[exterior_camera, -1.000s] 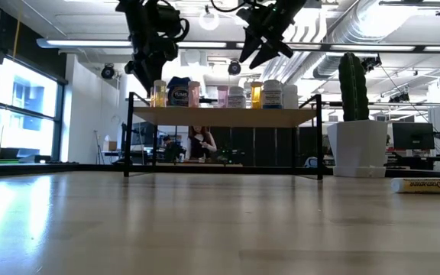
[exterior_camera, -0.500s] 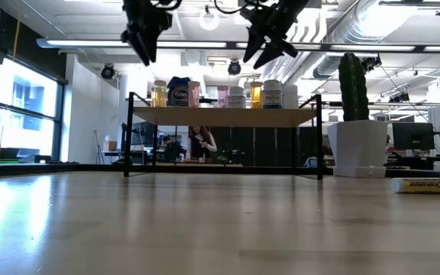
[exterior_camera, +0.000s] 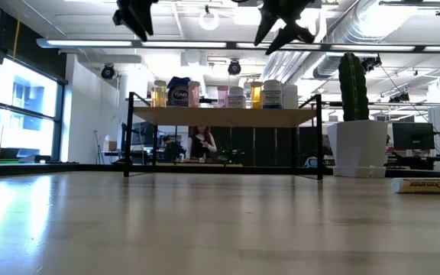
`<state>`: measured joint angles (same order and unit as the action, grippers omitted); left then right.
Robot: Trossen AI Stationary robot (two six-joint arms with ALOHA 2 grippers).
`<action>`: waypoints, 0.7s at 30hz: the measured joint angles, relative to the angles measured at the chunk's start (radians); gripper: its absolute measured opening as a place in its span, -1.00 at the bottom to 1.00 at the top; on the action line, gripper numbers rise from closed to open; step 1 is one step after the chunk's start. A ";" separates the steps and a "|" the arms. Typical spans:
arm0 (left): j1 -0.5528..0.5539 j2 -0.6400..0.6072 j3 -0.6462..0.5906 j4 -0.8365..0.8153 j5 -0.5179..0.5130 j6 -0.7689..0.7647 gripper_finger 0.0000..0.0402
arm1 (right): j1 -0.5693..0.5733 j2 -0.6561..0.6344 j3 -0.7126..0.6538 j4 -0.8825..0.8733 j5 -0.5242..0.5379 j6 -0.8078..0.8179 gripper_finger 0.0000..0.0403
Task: Pick and place medicine bottles onto shelf by color
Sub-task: Put the white yellow pill bottle on the shelf
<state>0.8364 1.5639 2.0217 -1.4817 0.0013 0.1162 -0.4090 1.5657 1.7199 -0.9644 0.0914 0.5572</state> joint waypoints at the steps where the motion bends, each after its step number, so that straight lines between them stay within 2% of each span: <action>1: 0.000 -0.019 -0.013 0.022 0.021 -0.001 0.00 | 0.010 -0.004 0.000 -0.014 0.000 0.018 -0.14; 5: -0.002 -0.128 -0.141 0.154 0.084 -0.030 0.00 | 0.063 -0.004 0.000 -0.077 0.011 0.075 -0.14; 14: -0.092 -0.359 -0.494 0.355 0.085 -0.064 0.00 | 0.196 -0.002 0.000 -0.194 0.015 0.247 -0.14; 21: -0.181 -0.476 -0.710 0.518 0.086 -0.062 -0.01 | 0.305 -0.002 0.000 -0.330 0.111 0.491 -0.14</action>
<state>0.6552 1.0882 1.3118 -0.9636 0.0875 0.0544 -0.1037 1.5639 1.7203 -1.2941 0.2024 1.0483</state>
